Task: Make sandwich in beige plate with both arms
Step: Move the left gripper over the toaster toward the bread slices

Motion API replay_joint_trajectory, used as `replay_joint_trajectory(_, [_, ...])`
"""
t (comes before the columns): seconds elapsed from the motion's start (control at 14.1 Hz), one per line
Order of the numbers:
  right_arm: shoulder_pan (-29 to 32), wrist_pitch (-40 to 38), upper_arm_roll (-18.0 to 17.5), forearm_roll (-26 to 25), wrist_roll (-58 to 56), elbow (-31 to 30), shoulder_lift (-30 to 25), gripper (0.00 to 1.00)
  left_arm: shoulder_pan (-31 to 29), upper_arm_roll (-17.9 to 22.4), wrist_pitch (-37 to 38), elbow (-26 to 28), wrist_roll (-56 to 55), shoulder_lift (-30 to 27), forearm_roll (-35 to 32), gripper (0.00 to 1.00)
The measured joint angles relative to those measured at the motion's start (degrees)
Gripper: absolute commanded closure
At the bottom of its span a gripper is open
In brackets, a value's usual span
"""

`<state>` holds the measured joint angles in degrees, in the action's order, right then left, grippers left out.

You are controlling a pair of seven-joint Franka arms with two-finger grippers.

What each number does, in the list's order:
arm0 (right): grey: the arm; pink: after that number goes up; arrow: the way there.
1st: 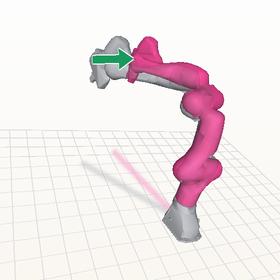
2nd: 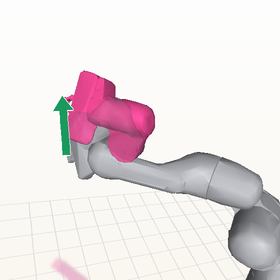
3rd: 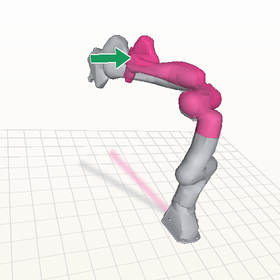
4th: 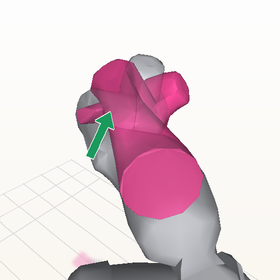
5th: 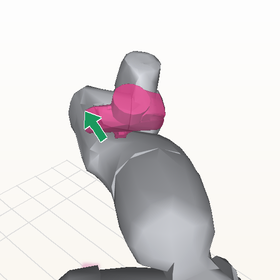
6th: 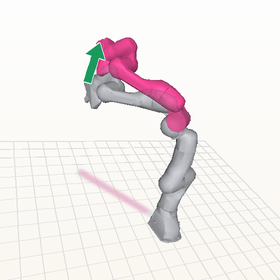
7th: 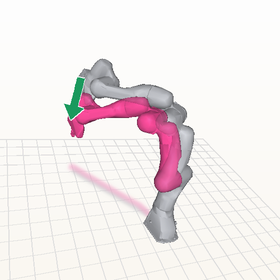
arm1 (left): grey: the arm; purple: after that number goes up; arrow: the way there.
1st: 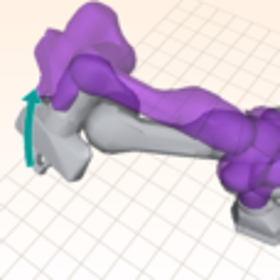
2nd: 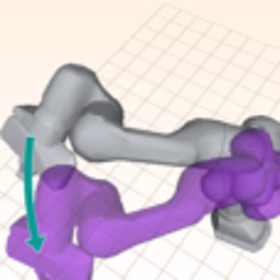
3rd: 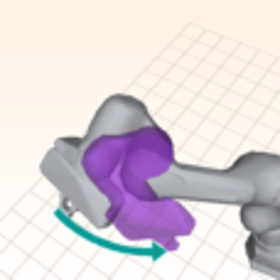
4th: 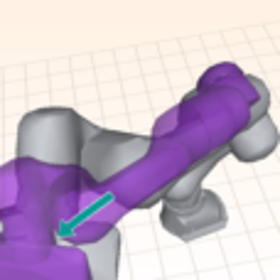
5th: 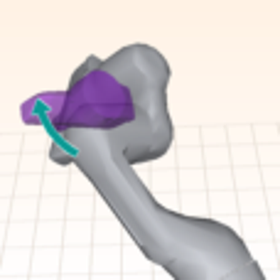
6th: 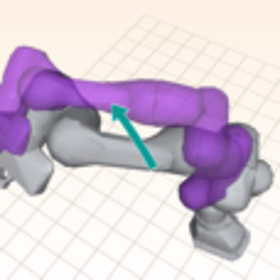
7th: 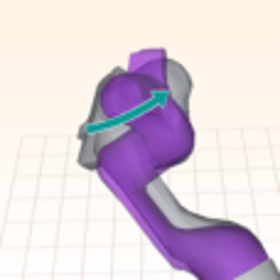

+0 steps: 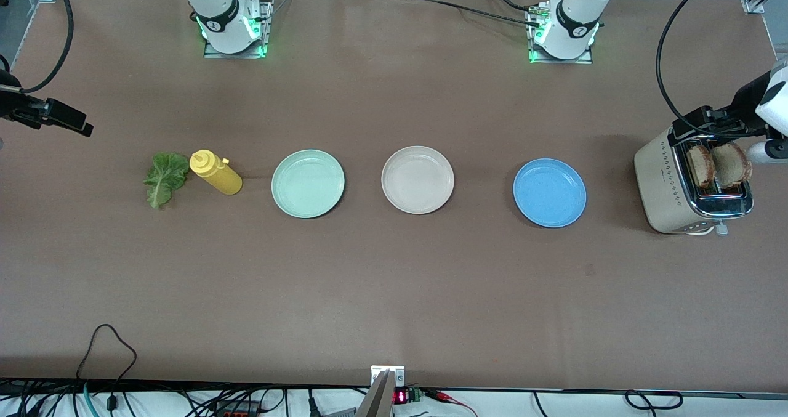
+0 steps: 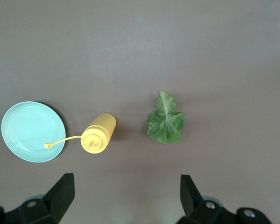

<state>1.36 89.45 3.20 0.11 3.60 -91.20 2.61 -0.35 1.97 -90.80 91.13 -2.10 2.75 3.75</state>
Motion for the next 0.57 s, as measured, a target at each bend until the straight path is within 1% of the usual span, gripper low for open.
replay_joint_trajectory(0.57, [-0.65, 0.98, -0.49, 0.0, 0.0, 0.0, 0.0, 0.0, 0.0, 0.0, 0.02, 0.34, -0.42, -0.03, -0.09, 0.0])
